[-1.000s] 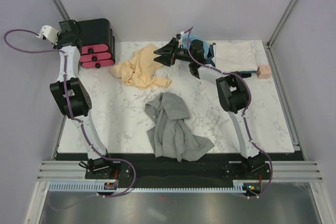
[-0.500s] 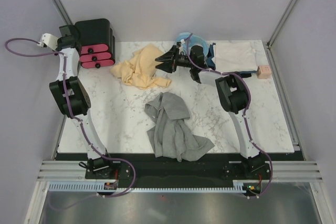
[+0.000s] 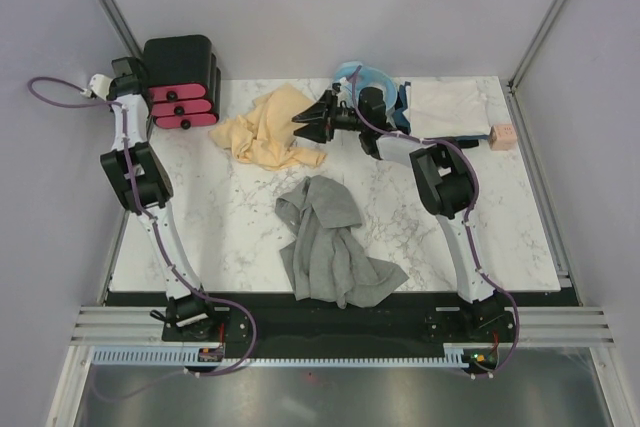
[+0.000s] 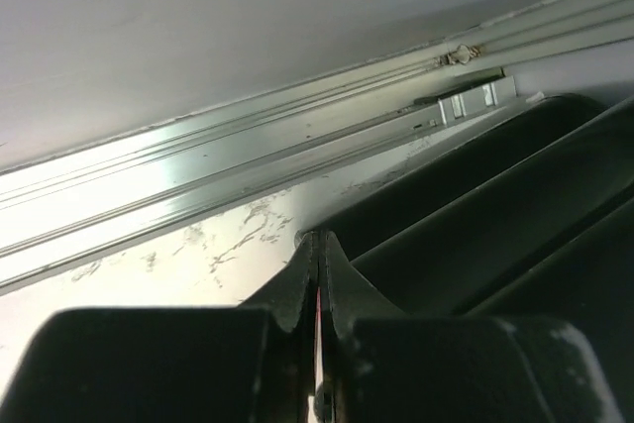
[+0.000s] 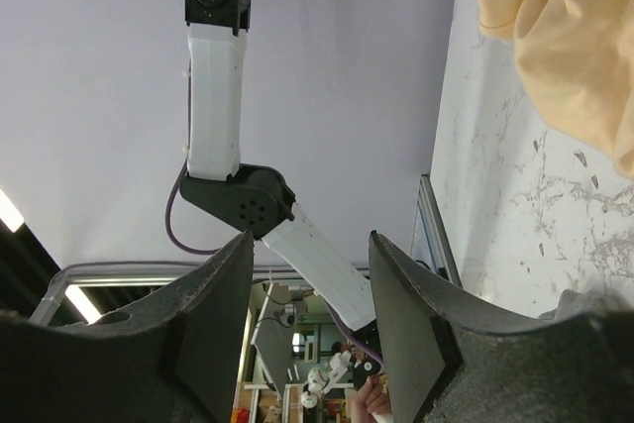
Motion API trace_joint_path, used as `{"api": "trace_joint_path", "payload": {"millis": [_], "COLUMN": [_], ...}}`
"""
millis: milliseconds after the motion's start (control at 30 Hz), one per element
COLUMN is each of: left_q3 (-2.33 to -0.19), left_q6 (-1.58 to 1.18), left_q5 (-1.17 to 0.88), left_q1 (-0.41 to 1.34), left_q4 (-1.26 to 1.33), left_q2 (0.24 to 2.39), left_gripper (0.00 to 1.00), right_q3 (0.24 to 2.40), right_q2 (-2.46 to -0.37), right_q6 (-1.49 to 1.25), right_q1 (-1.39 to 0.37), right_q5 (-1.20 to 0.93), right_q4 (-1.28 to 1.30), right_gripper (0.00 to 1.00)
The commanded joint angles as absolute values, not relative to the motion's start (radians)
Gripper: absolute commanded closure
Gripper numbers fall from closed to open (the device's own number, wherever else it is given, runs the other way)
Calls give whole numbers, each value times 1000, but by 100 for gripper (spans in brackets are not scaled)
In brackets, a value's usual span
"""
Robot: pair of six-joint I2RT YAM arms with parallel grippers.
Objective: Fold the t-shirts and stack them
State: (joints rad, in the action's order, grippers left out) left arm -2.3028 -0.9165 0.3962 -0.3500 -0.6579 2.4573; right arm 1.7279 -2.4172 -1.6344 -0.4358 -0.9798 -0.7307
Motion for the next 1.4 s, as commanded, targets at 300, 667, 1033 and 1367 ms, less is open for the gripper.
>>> {"api": "trace_joint_path", "payload": {"millis": [300, 667, 1033, 1367], "left_q3": [-2399, -2347, -2301, -2211], "left_q6": [-672, -566, -514, -485], "left_q5": [87, -57, -144, -141], "left_q1": [-310, -224, -98, -19], "left_q4": [-623, -561, -558, -572], "left_q2": [2525, 2503, 2479, 2392], "left_gripper": [98, 98, 98, 98], "right_q3": [1703, 1697, 1649, 1572], "right_q2": [-2338, -2338, -2313, -2281], "right_q6": [-1571, -1568, -1571, -1594], "right_q1": [-469, -485, -483, -483], "right_q5": [-983, -982, -980, -976], "right_q4": [-699, -710, -753, -821], "right_gripper": [43, 42, 42, 42]}}
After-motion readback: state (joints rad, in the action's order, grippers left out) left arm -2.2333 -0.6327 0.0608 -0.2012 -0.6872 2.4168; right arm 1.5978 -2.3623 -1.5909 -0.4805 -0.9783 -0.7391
